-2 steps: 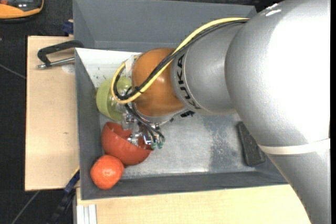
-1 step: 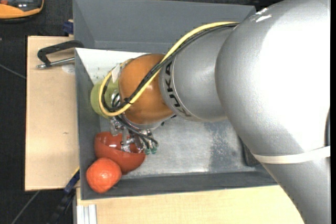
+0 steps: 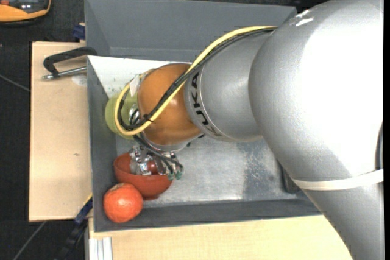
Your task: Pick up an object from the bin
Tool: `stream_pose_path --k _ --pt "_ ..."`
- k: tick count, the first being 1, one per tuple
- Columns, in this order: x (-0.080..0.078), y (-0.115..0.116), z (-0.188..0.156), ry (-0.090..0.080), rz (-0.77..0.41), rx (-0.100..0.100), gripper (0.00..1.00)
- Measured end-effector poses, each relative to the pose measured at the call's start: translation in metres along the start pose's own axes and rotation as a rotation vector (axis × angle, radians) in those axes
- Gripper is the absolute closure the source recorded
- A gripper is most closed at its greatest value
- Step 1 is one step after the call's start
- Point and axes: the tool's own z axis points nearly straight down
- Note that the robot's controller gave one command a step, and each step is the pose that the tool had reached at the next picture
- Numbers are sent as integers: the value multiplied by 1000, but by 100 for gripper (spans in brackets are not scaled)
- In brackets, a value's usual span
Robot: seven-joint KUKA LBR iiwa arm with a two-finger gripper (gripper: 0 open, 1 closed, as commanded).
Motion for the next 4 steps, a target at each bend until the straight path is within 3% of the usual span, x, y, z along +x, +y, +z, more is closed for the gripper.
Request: stream_pose_path --k 3,4 --pt "0 0 0 0 0 0 100" --pt "11 -27 -68 -10 -341 0 100"
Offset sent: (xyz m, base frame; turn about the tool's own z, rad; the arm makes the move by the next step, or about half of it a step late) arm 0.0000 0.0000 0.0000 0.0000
